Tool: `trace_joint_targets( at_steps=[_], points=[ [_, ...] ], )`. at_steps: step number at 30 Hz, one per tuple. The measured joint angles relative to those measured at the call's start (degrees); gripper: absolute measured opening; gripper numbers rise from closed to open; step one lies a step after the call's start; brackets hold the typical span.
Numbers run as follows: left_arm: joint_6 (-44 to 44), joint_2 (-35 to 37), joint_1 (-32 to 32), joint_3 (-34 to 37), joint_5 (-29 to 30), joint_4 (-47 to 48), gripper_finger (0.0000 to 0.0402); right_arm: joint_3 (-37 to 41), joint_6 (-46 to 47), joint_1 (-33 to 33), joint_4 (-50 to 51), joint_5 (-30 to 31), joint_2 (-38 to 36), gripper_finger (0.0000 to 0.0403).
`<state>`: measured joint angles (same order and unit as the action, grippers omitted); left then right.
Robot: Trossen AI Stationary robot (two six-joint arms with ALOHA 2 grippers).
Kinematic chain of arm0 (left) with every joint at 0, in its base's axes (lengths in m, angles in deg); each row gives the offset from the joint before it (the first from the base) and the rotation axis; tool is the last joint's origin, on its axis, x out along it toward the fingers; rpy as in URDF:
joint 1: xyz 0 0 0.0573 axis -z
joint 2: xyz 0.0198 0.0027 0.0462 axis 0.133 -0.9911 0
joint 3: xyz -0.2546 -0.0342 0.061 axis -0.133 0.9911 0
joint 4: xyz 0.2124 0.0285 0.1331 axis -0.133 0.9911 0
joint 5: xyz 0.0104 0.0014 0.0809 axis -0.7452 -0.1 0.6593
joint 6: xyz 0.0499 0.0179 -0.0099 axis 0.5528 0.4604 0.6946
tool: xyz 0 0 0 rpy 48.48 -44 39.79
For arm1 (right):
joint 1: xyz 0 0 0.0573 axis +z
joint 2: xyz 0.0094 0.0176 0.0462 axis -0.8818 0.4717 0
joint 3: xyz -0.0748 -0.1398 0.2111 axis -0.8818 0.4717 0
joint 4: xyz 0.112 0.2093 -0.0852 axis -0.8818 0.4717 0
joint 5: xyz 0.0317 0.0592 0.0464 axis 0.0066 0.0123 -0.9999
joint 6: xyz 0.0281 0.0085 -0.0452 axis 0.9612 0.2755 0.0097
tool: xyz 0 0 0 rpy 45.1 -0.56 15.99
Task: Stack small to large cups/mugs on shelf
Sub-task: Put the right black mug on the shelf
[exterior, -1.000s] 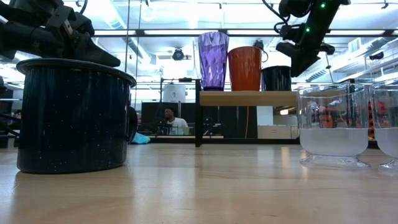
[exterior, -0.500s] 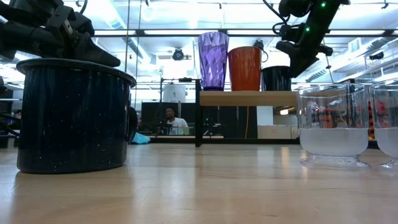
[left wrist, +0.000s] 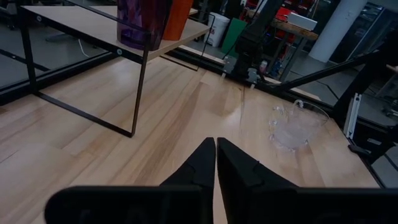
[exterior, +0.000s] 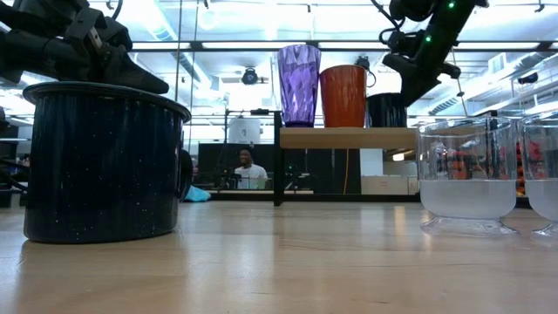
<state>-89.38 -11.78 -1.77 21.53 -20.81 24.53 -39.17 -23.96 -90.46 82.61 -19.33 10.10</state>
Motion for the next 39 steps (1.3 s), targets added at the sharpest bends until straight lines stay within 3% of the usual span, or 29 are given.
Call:
trace_joint_targets(
  at_steps=[13, 17, 25, 39],
  points=[
    [0.1, 0.0, 0.0, 0.0, 0.0, 0.0, 0.0018, 0.0, -1.2, 0.0, -2.7, -1.5, 0.2, 0.0068],
    [0.0, 0.0, 0.0, 0.0, 0.0, 0.1, 0.0024, 0.0, -1.2, 0.0, 0.1, -6.1, -0.3, 0.0068],
    [1.4, 0.0, 0.0, 0.0, 0.0, -0.3, 0.0015, 0.0, -1.2, 0.0, 6.8, -7.2, -2.1, 0.0068],
    [1.5, 0.0, 0.0, 0.0, 0.0, -7.2, 0.0027, 8.4, -3.6, 2.7, -3.9, -4.2, -1.6, 0.0068]
  ],
)
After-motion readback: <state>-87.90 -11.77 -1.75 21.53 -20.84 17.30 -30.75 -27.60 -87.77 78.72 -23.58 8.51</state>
